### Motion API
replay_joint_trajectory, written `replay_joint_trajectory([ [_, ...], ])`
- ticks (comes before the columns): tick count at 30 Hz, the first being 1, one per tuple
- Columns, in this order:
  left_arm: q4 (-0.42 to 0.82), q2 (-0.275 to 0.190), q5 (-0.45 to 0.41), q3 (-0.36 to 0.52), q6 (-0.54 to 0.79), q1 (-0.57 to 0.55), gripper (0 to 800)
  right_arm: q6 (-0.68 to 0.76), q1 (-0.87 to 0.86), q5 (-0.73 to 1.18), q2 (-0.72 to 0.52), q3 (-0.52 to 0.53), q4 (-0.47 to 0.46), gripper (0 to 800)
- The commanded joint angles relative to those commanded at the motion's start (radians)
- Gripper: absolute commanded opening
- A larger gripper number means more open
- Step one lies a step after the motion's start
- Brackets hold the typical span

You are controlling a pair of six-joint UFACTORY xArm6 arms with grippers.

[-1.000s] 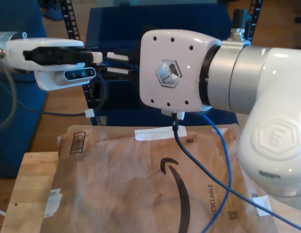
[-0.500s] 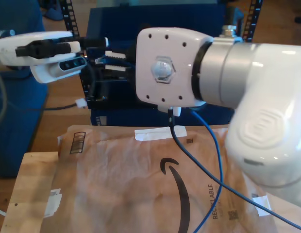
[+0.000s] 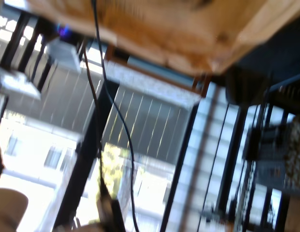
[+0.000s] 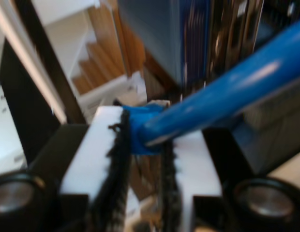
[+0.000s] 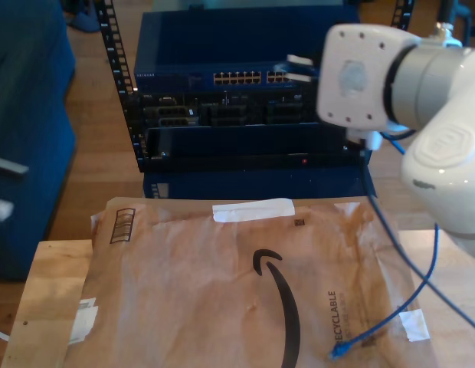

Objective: Grab the cable and plug it in

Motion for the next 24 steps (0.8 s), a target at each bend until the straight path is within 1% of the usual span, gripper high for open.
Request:
replay_joint_trajectory([
  [1, 0.040, -0.028, -0.002, 0.035, 0.040, 0.038, 795, -0.002, -0.025, -0.002, 0.002, 0.011, -0.008, 47],
  [3, 0.097, -0.109, -0.003, 0.118, 0.126, 0.089, 795, -0.003, -0.048, -0.055, 0.018, 0.020, -0.026, 47],
  [5, 0.164, -0.176, -0.003, 0.201, 0.203, 0.120, 795, -0.003, -0.048, -0.160, 0.057, 0.018, -0.092, 45],
  [7, 0.235, -0.224, -0.012, 0.281, 0.249, 0.163, 795, -0.002, -0.044, -0.229, 0.078, 0.018, -0.147, 44],
  [9, 0.287, -0.261, -0.038, 0.358, 0.310, 0.204, 795, -0.002, -0.041, -0.255, 0.091, 0.020, -0.152, 42],
  [12, 0.374, -0.295, -0.089, 0.459, 0.397, 0.276, 795, -0.002, -0.040, -0.324, 0.123, 0.046, -0.157, 40],
  [14, 0.420, -0.311, -0.092, 0.496, 0.436, 0.318, 795, -0.002, -0.035, -0.379, 0.138, 0.063, -0.158, 39],
  [16, 0.428, -0.327, -0.094, 0.532, 0.482, 0.344, 795, -0.003, -0.023, -0.410, 0.157, 0.068, -0.160, 39],
  [18, 0.434, -0.354, -0.094, 0.565, 0.535, 0.376, 795, -0.005, -0.003, -0.442, 0.175, 0.075, -0.158, 39],
  [22, 0.494, -0.365, -0.097, 0.628, 0.611, 0.470, 795, -0.005, 0.046, -0.506, 0.199, 0.103, -0.158, 39],
  [24, 0.499, -0.368, -0.114, 0.638, 0.643, 0.503, 795, -0.006, 0.058, -0.519, 0.209, 0.109, -0.158, 39],
])
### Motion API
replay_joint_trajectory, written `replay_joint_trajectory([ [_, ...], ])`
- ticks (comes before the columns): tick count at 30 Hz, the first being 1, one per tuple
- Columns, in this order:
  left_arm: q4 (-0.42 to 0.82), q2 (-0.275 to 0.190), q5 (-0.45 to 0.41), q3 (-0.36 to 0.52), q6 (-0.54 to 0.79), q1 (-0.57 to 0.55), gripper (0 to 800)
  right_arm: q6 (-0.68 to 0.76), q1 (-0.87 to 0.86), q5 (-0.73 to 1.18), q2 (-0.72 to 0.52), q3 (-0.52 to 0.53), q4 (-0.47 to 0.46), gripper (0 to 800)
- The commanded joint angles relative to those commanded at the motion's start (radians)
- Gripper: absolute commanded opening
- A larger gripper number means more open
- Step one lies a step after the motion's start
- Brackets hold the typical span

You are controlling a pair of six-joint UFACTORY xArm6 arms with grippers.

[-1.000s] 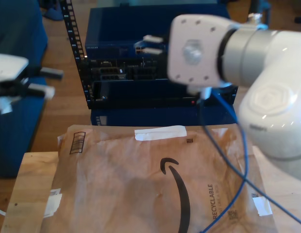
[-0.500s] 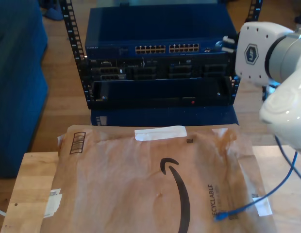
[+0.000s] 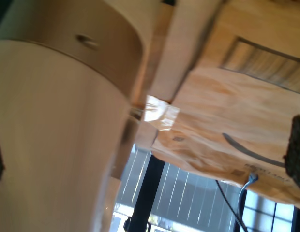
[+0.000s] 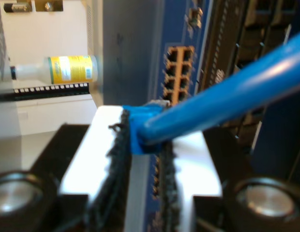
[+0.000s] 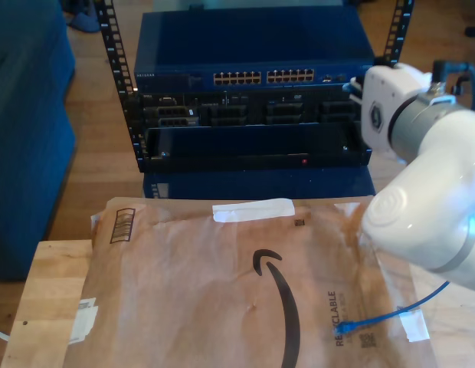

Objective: Grab the cable and plug it in

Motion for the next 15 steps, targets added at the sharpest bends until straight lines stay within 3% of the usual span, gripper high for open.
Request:
replay_joint_trajectory([
  [4, 0.018, -0.002, -0.074, 0.029, 0.074, 0.071, 795, 0.002, 0.026, 0.000, 0.000, 0.011, 0.005, 39],
  [9, 0.100, -0.003, -0.249, 0.137, 0.121, 0.147, 795, 0.000, 0.032, 0.000, 0.000, 0.015, 0.005, 39],
  [11, 0.106, -0.035, -0.321, 0.172, 0.137, 0.160, 795, 0.000, 0.038, 0.000, -0.002, 0.015, 0.005, 39],
  [15, 0.104, -0.063, -0.342, 0.201, 0.199, 0.203, 795, 0.000, 0.054, 0.000, -0.003, 0.018, 0.006, 38],
])
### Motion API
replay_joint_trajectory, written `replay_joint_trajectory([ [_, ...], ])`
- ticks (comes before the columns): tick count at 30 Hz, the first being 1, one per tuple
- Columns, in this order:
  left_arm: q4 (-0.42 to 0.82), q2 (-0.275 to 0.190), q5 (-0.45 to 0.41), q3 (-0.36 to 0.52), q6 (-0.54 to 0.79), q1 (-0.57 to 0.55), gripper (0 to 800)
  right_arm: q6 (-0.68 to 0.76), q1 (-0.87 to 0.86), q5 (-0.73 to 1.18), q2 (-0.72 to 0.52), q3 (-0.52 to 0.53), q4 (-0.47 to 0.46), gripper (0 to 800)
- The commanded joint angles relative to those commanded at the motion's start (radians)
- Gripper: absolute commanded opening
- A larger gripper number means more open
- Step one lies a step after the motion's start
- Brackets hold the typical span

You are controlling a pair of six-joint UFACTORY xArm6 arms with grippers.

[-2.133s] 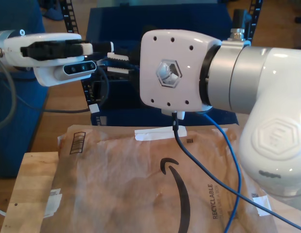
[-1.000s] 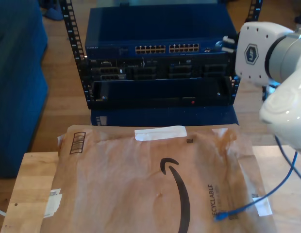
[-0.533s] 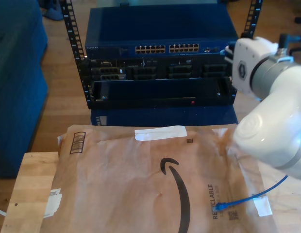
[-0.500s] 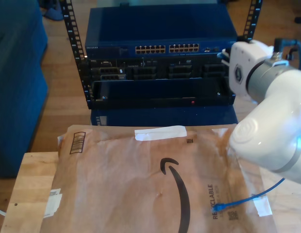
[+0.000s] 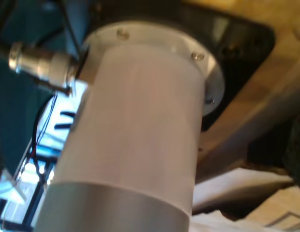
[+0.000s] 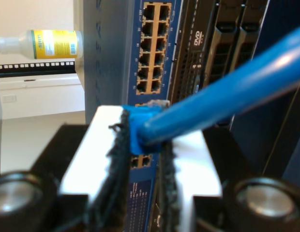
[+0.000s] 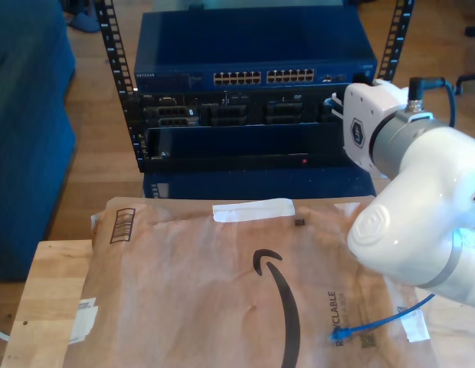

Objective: Grab the cable and plug it in

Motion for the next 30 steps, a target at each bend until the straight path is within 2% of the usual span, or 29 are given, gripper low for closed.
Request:
replay_joint_trajectory([
  [10, 0.000, -0.044, -0.029, 0.058, 0.061, 0.023, 795, 0.003, 0.052, 0.000, 0.003, 0.003, 0.009, 2],
  [12, -0.002, -0.043, -0.029, 0.080, 0.091, 0.023, 797, 0.003, 0.052, 0.000, 0.005, 0.000, 0.009, 2],
  [21, -0.006, -0.043, -0.040, 0.080, 0.138, 0.077, 797, 0.003, 0.054, 0.002, 0.009, 0.005, 0.011, 2],
  [26, -0.005, -0.043, -0.040, 0.077, 0.207, 0.112, 797, 0.003, 0.063, 0.000, 0.009, 0.012, 0.011, 2],
  [28, -0.002, -0.040, -0.064, 0.086, 0.236, 0.147, 797, 0.005, 0.064, 0.002, 0.009, 0.012, 0.011, 1],
  [30, 0.000, -0.038, -0.133, 0.124, 0.270, 0.153, 797, 0.005, 0.064, 0.002, 0.009, 0.012, 0.011, 1],
])
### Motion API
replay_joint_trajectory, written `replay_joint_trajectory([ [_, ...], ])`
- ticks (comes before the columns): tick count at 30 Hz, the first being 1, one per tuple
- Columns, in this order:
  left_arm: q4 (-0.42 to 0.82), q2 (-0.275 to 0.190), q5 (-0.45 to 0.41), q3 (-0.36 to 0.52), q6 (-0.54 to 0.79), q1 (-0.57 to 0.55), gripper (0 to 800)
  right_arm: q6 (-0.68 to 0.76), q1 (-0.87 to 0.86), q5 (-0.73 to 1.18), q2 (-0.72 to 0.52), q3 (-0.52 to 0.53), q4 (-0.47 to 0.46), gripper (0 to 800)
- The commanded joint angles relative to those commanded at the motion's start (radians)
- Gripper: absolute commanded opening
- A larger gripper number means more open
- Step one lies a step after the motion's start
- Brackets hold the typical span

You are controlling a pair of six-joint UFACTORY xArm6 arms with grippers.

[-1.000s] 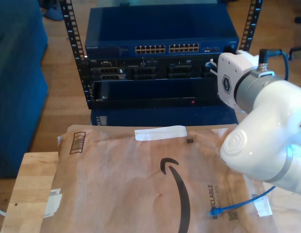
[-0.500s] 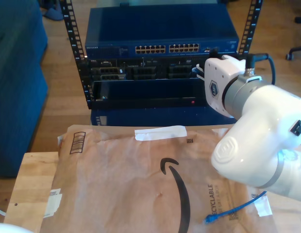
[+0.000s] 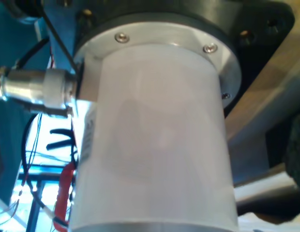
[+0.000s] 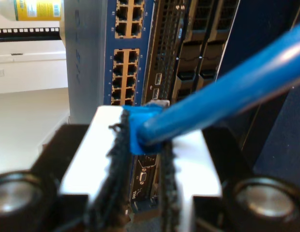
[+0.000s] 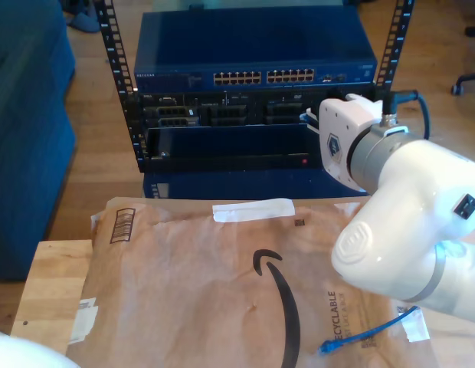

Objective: Grab the cable and plug it in

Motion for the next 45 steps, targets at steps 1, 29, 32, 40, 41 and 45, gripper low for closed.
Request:
replay_joint_trajectory([
  [1, -0.002, 0.000, -0.028, 0.014, 0.026, 0.006, 797, 0.000, 0.000, 0.000, 0.000, 0.000, 0.000, 2],
  [29, -0.071, 0.064, -0.163, 0.060, 0.199, 0.068, 799, 0.000, 0.046, 0.005, 0.109, -0.026, -0.009, 0],
  [32, -0.071, 0.064, -0.163, 0.060, 0.199, 0.068, 799, 0.000, 0.049, 0.002, 0.103, -0.028, -0.005, 0],
  [40, -0.071, 0.064, -0.163, 0.060, 0.199, 0.068, 799, -0.002, 0.080, -0.048, 0.250, -0.153, 0.003, 0],
  [41, -0.071, 0.064, -0.163, 0.060, 0.199, 0.068, 799, 0.000, 0.094, -0.081, 0.287, -0.157, 0.006, 0],
  [45, -0.071, 0.064, -0.163, 0.060, 0.199, 0.068, 799, 0.003, 0.141, -0.250, 0.400, -0.150, 0.012, 0],
])
